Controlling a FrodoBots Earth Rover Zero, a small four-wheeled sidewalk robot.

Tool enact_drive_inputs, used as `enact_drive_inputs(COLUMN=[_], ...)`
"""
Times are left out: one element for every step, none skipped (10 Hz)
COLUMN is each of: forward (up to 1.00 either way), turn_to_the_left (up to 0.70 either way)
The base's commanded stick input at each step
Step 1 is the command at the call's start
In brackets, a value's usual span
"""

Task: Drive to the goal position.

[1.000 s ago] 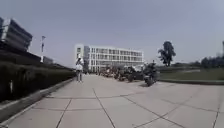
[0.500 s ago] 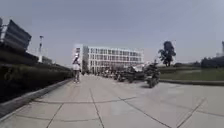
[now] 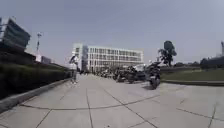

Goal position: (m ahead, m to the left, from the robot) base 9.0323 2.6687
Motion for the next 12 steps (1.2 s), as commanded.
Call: enact_drive_inputs(forward=[0.7, 0.7, 0.7, 0.7, 0.7, 0.7, 0.7, 0.7, 0.7, 0.7, 0.7, 0.7], turn_to_the_left=[0.0, 0.0, 0.0, 0.0, 0.0, 0.0, 0.0, 0.0, 0.0, 0.0, 0.0, 0.0])
